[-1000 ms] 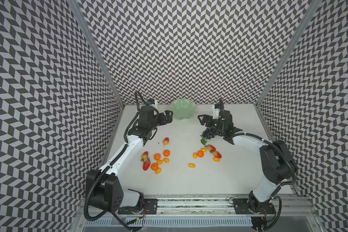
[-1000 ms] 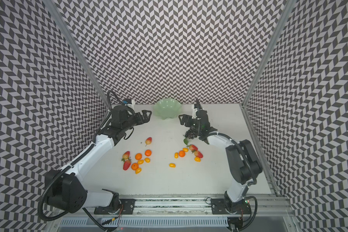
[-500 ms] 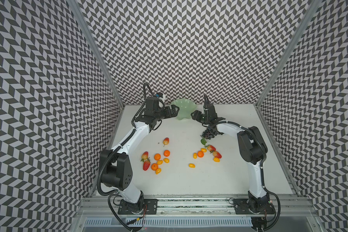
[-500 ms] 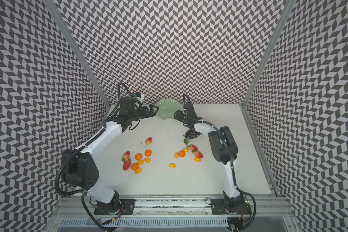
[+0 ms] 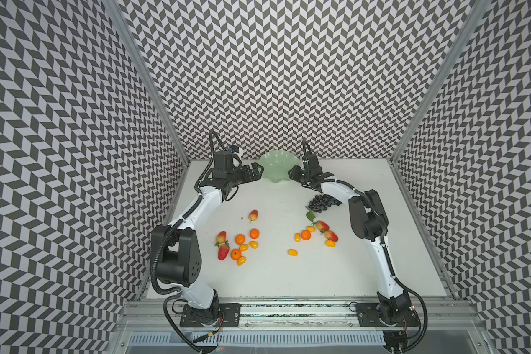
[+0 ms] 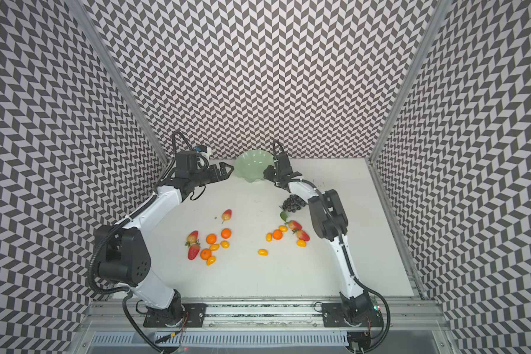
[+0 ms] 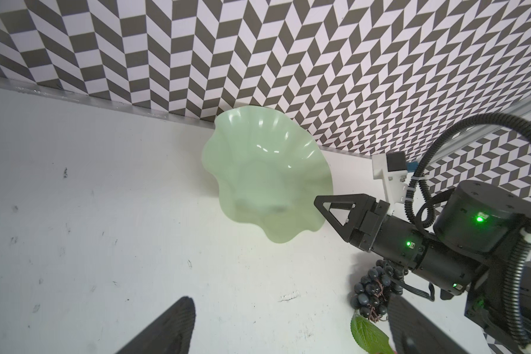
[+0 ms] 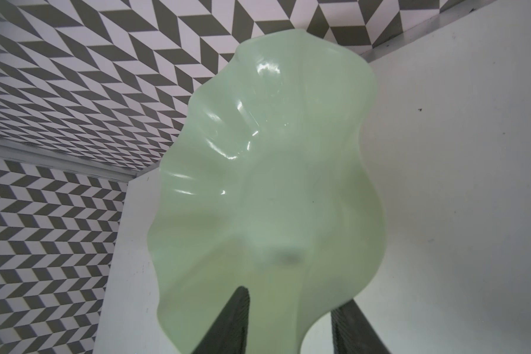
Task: Arrange fruit in a fruit bowl
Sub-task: Move the fruit bowl to the top-center of the table.
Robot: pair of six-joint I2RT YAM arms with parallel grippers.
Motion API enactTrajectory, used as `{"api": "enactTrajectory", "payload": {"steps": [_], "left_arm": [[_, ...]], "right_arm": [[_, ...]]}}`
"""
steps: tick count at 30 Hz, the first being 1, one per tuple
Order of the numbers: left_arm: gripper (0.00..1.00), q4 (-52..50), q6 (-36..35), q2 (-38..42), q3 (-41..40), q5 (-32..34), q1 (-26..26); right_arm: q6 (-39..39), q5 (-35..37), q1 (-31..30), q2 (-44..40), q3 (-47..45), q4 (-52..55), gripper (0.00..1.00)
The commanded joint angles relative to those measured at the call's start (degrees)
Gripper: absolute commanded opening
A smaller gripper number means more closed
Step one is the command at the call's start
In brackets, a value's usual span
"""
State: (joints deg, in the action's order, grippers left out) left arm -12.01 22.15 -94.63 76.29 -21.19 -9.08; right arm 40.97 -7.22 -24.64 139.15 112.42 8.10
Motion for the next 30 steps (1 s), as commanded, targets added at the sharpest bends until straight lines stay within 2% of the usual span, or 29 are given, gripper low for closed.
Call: {"api": "enactTrajectory", "payload": {"steps": [1, 14, 24, 30], "left_arm": [[1.00, 1.84, 0.17, 1.21, -0.76, -1.83, 0.80], [1.00, 1.55, 0.15, 0.84, -0.88, -3.77, 2.83], [1.00, -0.47, 0.17, 2.87, -0.49, -3.66, 2.44], [1.00, -3.31, 0.17, 9.23, -2.81, -2.49, -0.21]], "right_arm": [[0.34, 1.54, -0.32, 2.07, 3.17, 0.59, 0.38], [0.36, 1.42, -0.45, 2.92, 6.92, 2.36, 0.13], [0.49, 0.60, -0.60, -2.06, 4.51, 1.93, 0.03], [0.61, -2.56, -1.08, -9.16, -4.43, 0.14, 0.02]]}}
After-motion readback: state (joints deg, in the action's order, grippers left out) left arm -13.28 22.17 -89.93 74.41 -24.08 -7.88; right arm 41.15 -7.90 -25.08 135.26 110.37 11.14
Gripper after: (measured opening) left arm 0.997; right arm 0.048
